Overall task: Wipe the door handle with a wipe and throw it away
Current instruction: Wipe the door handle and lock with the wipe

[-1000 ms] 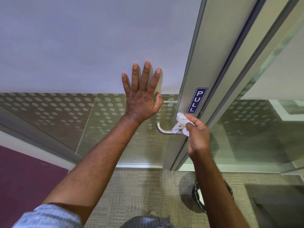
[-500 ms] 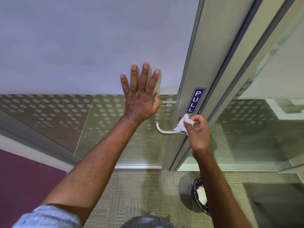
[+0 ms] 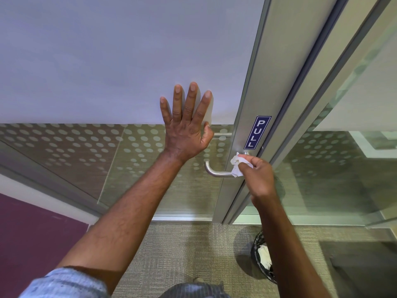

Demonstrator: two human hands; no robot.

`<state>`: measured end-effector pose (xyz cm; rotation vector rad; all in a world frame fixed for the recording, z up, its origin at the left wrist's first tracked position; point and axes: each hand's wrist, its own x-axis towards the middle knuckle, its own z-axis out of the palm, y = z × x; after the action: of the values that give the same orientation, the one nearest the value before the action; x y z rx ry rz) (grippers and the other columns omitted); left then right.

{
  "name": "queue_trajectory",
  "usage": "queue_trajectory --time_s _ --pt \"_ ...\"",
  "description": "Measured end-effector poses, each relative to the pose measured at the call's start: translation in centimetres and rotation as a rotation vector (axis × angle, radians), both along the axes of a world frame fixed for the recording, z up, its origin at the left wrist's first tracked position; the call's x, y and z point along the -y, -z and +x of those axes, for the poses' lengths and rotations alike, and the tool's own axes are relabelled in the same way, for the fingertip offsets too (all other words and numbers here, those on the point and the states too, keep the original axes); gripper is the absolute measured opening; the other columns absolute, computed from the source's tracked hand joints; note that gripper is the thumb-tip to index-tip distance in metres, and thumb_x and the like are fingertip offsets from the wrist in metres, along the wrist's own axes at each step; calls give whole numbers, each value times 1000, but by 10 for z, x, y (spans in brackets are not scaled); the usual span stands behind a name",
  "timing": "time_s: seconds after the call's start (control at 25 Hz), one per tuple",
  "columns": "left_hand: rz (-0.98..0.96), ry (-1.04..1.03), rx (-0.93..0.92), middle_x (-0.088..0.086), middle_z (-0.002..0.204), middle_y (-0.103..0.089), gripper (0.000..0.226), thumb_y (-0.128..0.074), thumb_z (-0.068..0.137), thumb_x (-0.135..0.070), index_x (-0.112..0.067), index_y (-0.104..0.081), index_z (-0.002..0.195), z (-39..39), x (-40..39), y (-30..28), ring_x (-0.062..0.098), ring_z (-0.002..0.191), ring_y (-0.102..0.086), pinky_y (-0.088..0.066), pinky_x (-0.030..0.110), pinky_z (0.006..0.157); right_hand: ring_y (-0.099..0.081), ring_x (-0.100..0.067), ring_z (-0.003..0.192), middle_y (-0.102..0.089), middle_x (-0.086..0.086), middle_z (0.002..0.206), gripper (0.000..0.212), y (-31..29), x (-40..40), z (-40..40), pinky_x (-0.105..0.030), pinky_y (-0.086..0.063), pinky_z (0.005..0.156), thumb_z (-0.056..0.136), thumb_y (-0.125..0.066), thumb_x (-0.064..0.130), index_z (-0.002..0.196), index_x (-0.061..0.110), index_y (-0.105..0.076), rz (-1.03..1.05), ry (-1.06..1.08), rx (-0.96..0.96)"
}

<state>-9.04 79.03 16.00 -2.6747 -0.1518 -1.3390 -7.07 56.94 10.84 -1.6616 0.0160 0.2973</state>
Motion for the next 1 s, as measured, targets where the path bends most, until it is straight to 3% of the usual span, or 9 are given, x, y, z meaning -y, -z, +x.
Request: queue_trajectory --time_s 0.12,0.24,0.36,0.52,0.68,0.8,0.88,1.0 --pt "1 1 2 -3 171 27 112 -64 81 -35 -30 9 165 1 0 1 28 158 27 15 60 126 -71 -16 105 -74 -4 122 30 -2 1 -1 -16 -55 81 92 -59 -3 100 14 -82 -196 -52 129" --pt "4 2 6 -3 171 27 112 -64 81 -35 -30 9 165 0 0 1 28 158 27 14 60 125 -72 -17 93 -78 6 107 28 -6 -2 -5 -31 -58 81 90 -59 5 93 24 -78 -502 -21 281" --pt "6 1 5 -3 171 28 112 -64 81 -35 -30 10 165 0 1 0 27 158 27 14 60 125 -66 -24 90 -75 6 88 17 -7 -9 -4 -35 -42 79 86 -66 16 96 30 -68 -897 39 516" --pt "2 4 3 -3 171 28 112 -64 81 -35 -30 11 165 0 1 0 27 158 28 15 59 125 -63 -22 81 -74 6 78 6 -3 -17 2 -33 -30 70 81 -77 24 83 29 -74 -1106 85 597" --pt "4 -1 2 -3 171 28 112 -64 81 -35 -30 11 165 0 0 0 27 158 27 15 59 125 -64 -22 59 -69 5 62 7 1 -23 4 -28 -29 61 81 -76 32 82 28 -70 -1121 101 579" --pt "6 -1 7 -3 171 27 112 -64 81 -35 -30 10 165 0 0 0 28 158 27 15 59 126 -64 -22 56 -68 6 61 11 4 -28 1 -29 -30 65 88 -68 40 88 28 -67 -1113 119 527" --pt "7 0 5 -3 171 28 112 -64 81 -35 -30 10 165 0 0 0 28 158 27 15 59 126 -64 -21 62 -72 5 70 16 7 -29 -3 -32 -29 72 95 -59 42 101 29 -67 -1096 63 501" --pt "6 4 3 -3 171 29 112 -64 81 -35 -29 11 165 0 1 0 27 158 27 16 59 125 -73 -23 89 -79 1 98 36 9 -27 -11 -38 -35 86 102 -43 39 132 25 -59 -1056 -85 445"
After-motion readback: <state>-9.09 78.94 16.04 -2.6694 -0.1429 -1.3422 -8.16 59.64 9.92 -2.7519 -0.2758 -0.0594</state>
